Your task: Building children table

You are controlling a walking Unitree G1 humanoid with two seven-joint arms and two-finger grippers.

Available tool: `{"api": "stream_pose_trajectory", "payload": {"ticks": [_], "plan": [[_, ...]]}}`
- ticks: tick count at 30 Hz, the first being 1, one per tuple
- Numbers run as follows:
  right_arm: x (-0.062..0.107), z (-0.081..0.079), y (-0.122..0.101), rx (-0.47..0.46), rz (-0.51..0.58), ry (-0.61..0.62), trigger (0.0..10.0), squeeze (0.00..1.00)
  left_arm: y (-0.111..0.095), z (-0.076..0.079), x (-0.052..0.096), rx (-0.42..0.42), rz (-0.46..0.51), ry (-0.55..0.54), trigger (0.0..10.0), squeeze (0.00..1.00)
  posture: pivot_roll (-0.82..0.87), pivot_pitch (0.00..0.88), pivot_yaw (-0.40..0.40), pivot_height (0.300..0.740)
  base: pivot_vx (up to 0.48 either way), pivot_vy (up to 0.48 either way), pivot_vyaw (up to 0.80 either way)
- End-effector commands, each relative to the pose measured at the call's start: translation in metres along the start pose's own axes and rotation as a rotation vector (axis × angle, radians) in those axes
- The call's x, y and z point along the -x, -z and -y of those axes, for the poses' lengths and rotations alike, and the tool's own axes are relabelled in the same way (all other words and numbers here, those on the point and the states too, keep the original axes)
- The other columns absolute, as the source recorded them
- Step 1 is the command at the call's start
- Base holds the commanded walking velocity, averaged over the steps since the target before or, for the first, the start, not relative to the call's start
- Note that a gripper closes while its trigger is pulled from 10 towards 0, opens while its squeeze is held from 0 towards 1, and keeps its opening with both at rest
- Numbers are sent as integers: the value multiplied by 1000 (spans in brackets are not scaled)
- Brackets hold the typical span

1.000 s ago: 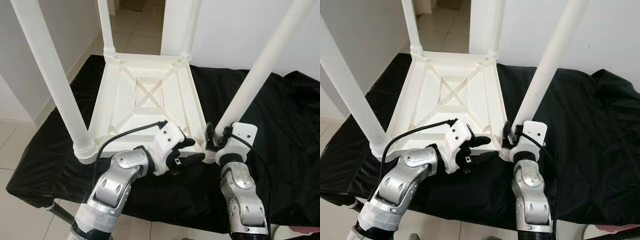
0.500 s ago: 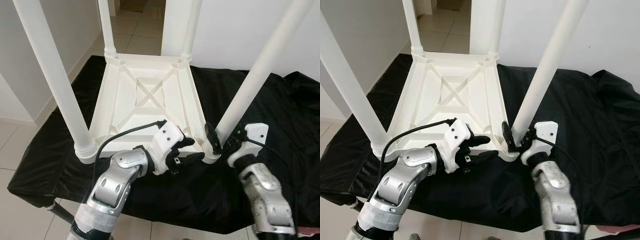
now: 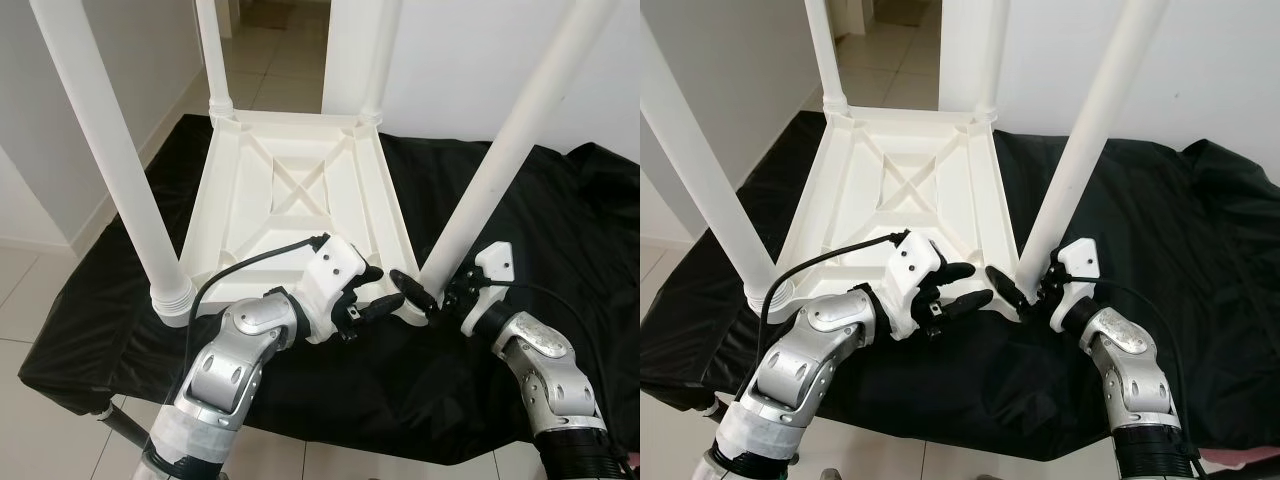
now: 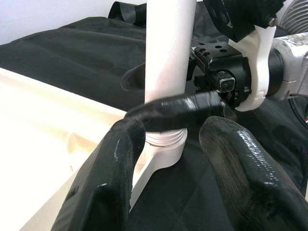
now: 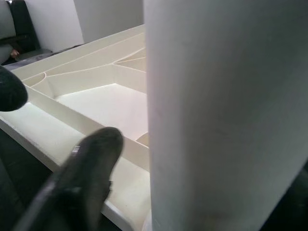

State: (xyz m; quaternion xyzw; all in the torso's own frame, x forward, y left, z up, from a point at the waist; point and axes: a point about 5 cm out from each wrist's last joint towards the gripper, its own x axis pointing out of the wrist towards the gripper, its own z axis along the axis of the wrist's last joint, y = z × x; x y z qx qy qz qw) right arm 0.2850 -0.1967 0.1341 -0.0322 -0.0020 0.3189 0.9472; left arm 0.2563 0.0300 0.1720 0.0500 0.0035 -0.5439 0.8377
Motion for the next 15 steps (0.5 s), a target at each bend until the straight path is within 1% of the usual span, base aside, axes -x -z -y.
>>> {"api": "stream_pose_trajectory", "payload": {"ticks": [1,8,12,13,15], "plan": [[-4,3,4,8,-13,-18,0,0,-1,3,-4,-10,-2,11,10000,0,-68,0,-26,740,0,0,0],[-7,4,8,-2,-19,-32,0,0,-1,3,-4,-12,-3,13,10000,0,-67,0,-25,740,0,0,0],[-5,3,14,-28,-16,-37,0,0,0,3,-4,-10,-5,9,10000,0,-66,0,-28,740,0,0,0],[-3,2,14,-40,-8,-29,10000,0,0,3,-4,-9,-6,7,10000,0,-68,0,-29,740,0,0,0],[-3,2,14,-40,-8,-29,10000,0,0,3,-4,-9,-6,7,10000,0,-68,0,-29,740,0,0,0]]}}
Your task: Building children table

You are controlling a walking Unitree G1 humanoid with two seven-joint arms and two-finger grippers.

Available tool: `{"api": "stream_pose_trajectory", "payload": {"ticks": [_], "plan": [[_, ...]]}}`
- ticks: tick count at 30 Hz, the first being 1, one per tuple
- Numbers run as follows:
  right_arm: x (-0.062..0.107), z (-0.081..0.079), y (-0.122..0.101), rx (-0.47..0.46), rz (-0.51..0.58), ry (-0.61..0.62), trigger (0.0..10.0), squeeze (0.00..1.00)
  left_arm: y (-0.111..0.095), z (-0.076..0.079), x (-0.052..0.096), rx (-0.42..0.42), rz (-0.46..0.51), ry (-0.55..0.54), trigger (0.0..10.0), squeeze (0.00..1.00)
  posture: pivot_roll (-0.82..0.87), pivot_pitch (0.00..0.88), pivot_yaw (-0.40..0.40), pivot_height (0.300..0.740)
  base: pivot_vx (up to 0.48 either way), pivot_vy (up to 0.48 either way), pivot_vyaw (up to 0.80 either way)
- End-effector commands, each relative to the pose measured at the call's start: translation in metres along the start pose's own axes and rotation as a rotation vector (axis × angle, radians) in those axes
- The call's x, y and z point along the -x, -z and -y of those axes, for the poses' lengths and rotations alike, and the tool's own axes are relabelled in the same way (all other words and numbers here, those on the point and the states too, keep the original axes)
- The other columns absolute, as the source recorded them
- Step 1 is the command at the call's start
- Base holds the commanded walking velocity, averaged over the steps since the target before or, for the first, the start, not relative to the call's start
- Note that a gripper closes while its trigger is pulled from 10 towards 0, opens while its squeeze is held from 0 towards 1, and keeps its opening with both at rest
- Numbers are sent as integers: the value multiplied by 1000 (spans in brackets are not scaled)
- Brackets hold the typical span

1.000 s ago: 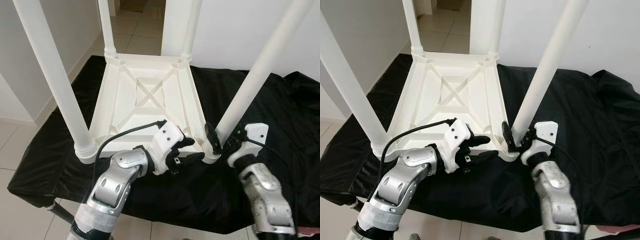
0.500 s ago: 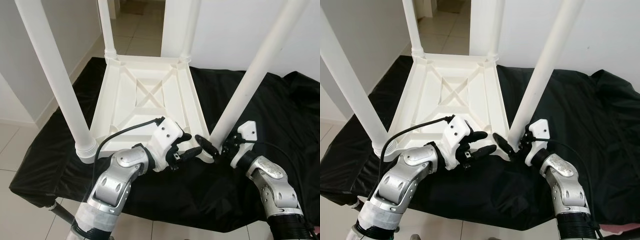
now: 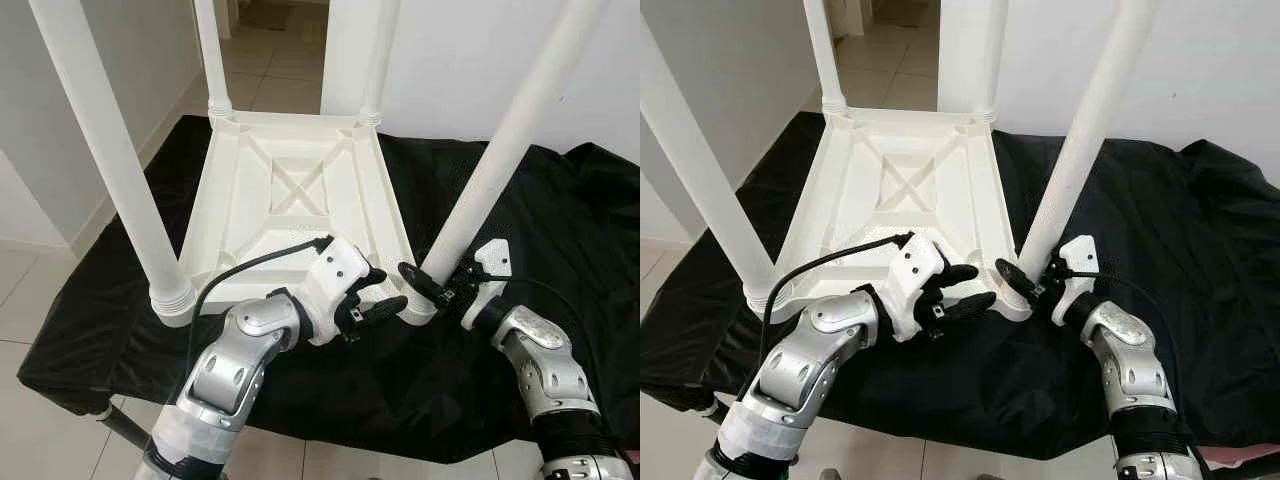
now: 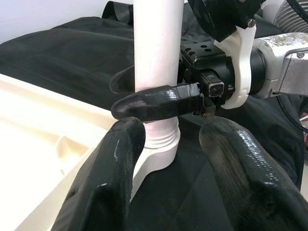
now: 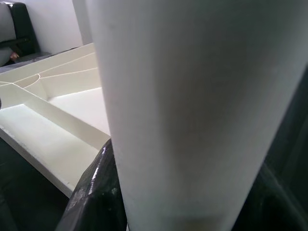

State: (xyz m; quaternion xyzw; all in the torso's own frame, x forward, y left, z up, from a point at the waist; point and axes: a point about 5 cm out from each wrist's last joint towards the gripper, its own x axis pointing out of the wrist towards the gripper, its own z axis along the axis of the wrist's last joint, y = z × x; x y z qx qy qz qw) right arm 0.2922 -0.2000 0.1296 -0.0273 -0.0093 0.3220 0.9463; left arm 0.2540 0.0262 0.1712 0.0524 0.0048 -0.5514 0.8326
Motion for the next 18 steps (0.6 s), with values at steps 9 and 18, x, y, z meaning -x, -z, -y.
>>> {"api": "stream_pose_trajectory", "payload": {"ticks": [9,18], "plan": [[1,-16,1,-51,3,176,10000,0,0,1,-1,-2,0,-13,10000,0,-75,0,-35,740,0,0,0],[-1,-23,-2,-72,9,373,10000,0,0,2,-1,-1,0,-11,10000,0,-79,0,-36,740,0,0,0]]}}
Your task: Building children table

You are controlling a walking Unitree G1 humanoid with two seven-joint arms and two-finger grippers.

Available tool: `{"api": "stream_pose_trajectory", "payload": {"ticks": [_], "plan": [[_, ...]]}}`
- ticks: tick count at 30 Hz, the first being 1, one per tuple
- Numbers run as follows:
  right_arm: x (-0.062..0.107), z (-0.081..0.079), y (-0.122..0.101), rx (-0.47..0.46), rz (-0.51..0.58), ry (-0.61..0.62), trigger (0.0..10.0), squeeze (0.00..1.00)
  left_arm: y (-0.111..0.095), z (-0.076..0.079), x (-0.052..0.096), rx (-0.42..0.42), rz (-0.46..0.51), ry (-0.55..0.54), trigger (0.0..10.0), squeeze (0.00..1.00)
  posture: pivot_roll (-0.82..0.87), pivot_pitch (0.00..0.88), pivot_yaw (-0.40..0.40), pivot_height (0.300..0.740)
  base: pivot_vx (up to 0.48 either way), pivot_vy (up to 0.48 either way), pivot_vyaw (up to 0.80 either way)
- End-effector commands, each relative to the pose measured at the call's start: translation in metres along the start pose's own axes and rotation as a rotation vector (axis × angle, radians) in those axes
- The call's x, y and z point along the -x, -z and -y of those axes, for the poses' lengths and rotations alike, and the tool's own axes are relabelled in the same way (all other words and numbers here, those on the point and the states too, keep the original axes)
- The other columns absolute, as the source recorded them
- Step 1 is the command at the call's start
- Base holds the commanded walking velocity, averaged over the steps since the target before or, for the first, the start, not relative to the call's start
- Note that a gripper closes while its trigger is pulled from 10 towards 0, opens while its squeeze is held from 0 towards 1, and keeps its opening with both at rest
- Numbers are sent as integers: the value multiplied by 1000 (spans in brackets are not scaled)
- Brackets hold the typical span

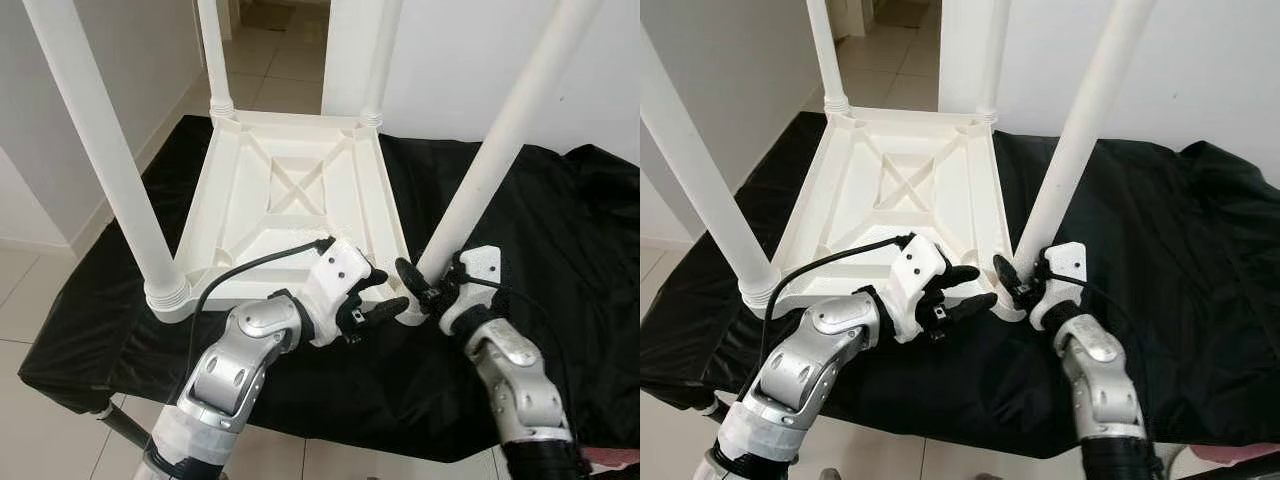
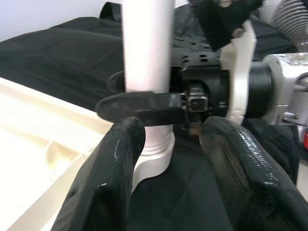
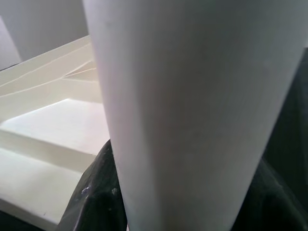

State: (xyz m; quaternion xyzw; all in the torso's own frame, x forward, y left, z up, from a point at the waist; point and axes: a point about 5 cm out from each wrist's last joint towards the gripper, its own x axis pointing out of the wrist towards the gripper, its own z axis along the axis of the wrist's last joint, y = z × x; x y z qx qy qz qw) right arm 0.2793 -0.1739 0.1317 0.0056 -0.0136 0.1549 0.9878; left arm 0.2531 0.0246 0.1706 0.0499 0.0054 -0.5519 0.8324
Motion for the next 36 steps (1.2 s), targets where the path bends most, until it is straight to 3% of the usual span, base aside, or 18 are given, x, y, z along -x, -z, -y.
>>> {"api": "stream_pose_trajectory", "payload": {"ticks": [1,2,4,5,6,7,8,9,11,18,19,21,22,28,31,33,36], "plan": [[3,6,1,-6,-12,121,10000,0,0,1,0,-6,-2,-11,10000,0,-80,0,-37,740,0,0,0],[3,6,1,-6,-12,121,10000,0,0,1,0,-6,-2,-11,10000,0,-80,0,-37,740,0,0,0],[10,0,3,-7,-15,468,10000,0,0,1,0,-5,-3,-7,10000,0,-82,0,-39,740,0,0,0],[10,0,3,-7,-15,468,10000,0,0,1,0,-5,-3,-7,10000,0,-82,0,-39,740,0,0,0],[13,-2,5,-14,-21,601,10000,0,1,2,-1,-4,-3,-6,10000,0,-82,0,-39,740,0,0,0],[13,-2,5,-14,-21,601,10000,0,1,2,-1,-4,-3,-6,10000,0,-82,0,-39,740,0,0,0],[8,-16,6,-70,-11,592,10000,0,0,2,-1,-1,-1,-4,10000,0,-78,0,-38,740,0,0,0],[8,-16,6,-70,-11,592,10000,0,0,2,-1,-1,-1,-4,10000,0,-78,0,-38,740,0,0,0],[2,-32,3,-124,11,510,10000,0,0,3,-2,2,1,-2,10000,0,-83,0,-36,740,0,0,0],[0,-40,1,-133,-8,474,10000,0,0,1,0,0,-2,-12,10000,0,-76,0,-42,740,0,0,0],[-1,-41,0,-136,-6,468,10000,67,0,1,0,1,-2,-17,10000,0,-74,0,-46,740,0,0,0],[-1,-42,-2,-135,-8,481,10000,67,0,1,0,2,-2,-20,10000,0,-74,0,-46,740,0,0,0],[-1,-43,-3,-138,-4,477,10000,1000,0,1,0,3,-1,-22,10000,0,-72,0,-49,740,0,0,0],[-1,-43,-8,-139,34,431,10000,1000,0,1,0,6,1,-29,10000,0,-74,0,-47,740,0,0,0],[-1,-42,-10,-147,50,359,10000,1000,-1,0,0,7,2,-32,10000,0,-78,0,-44,740,0,0,0],[2,-35,-10,-153,47,241,10000,1000,-1,0,1,5,1,-33,10000,0,-84,0,-41,740,0,0,0],[4,-32,-10,-154,41,201,10000,1000,-1,-1,1,3,1,-32,10000,0,-84,0,-41,740,0,0,0]]}}
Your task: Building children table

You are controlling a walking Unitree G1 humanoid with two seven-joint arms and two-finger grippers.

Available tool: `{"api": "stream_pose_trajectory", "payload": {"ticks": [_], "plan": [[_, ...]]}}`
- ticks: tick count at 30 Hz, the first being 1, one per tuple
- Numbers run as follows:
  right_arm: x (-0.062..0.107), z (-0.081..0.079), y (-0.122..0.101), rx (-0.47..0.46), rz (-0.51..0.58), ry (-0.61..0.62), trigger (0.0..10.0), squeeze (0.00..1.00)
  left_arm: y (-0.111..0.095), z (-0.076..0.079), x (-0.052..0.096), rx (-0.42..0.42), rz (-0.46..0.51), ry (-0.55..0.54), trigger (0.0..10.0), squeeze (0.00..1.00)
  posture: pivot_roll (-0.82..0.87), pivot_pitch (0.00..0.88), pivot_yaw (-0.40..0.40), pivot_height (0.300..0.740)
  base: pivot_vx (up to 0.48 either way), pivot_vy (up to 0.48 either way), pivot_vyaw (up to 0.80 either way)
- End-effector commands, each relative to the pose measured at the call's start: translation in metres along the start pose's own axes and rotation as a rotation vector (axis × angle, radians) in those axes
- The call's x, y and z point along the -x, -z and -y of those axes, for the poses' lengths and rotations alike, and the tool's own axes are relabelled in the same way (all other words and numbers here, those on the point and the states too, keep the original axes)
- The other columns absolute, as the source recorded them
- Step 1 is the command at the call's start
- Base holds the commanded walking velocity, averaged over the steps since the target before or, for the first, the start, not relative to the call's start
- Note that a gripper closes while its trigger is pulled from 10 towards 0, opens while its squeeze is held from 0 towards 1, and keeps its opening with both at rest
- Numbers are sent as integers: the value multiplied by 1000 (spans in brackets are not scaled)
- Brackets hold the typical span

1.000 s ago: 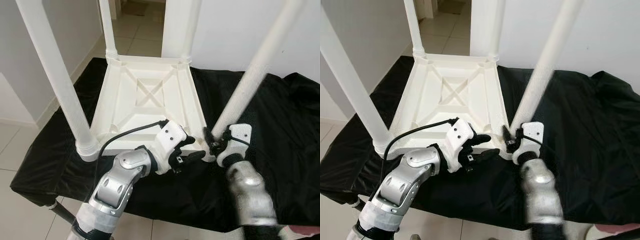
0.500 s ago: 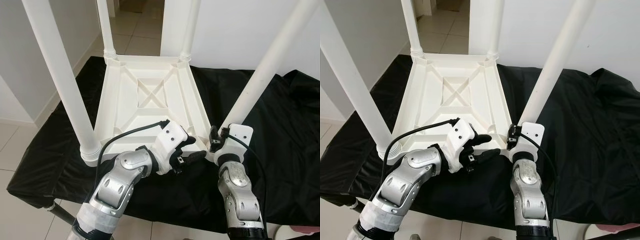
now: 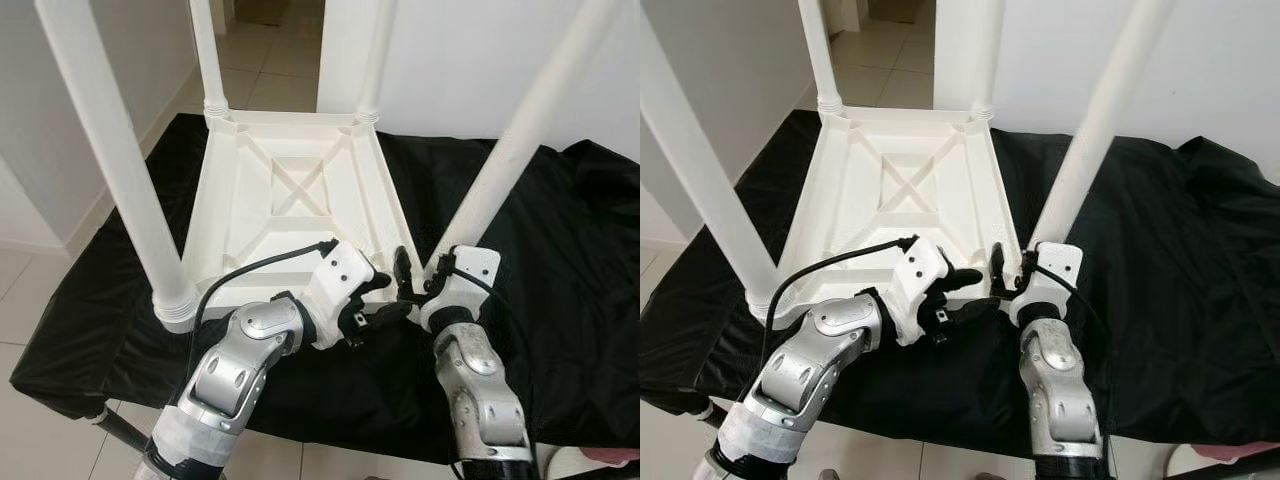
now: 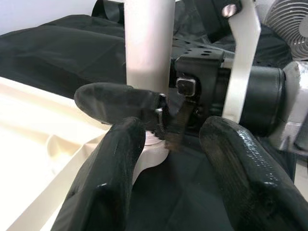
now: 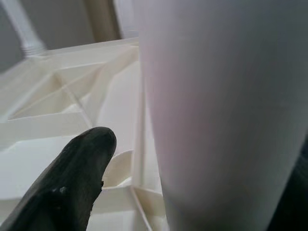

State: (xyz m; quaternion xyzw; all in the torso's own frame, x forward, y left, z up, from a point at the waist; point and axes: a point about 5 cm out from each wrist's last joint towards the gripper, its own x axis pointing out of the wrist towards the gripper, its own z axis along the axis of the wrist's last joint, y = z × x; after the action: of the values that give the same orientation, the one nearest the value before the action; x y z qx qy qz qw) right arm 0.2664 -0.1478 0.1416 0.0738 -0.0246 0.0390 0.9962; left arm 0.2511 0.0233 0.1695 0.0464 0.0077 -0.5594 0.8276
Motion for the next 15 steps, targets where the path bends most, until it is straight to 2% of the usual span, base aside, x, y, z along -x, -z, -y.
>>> {"api": "stream_pose_trajectory", "payload": {"ticks": [1,2,4,7,11,12,15], "plan": [[0,-3,0,-26,-8,-32,10000,1000,-2,-3,2,-5,0,-50,10000,0,-84,0,-41,740,0,0,0],[2,14,-1,10,-19,-149,10000,0,-2,-4,2,-7,2,-45,10000,0,-90,0,-36,740,0,0,0],[2,14,-1,10,-19,-149,10000,0,-2,-4,2,-7,2,-45,10000,0,-90,0,-36,740,0,0,0],[0,35,-4,89,-26,-291,10000,0,-3,-4,1,-8,5,-40,10000,0,-89,0,-33,740,0,0,0],[0,38,-4,102,-30,-323,10000,0,-4,-4,1,-8,6,-40,10000,0,-89,0,-33,740,0,0,0],[-3,42,-2,133,-58,-443,10000,0,-4,-4,0,-11,6,-33,10000,0,-89,0,-27,740,0,0,0],[-7,44,0,139,-81,-519,10000,0,-5,-4,0,-14,7,-25,10000,0,-88,0,-26,740,0,0,0]]}}
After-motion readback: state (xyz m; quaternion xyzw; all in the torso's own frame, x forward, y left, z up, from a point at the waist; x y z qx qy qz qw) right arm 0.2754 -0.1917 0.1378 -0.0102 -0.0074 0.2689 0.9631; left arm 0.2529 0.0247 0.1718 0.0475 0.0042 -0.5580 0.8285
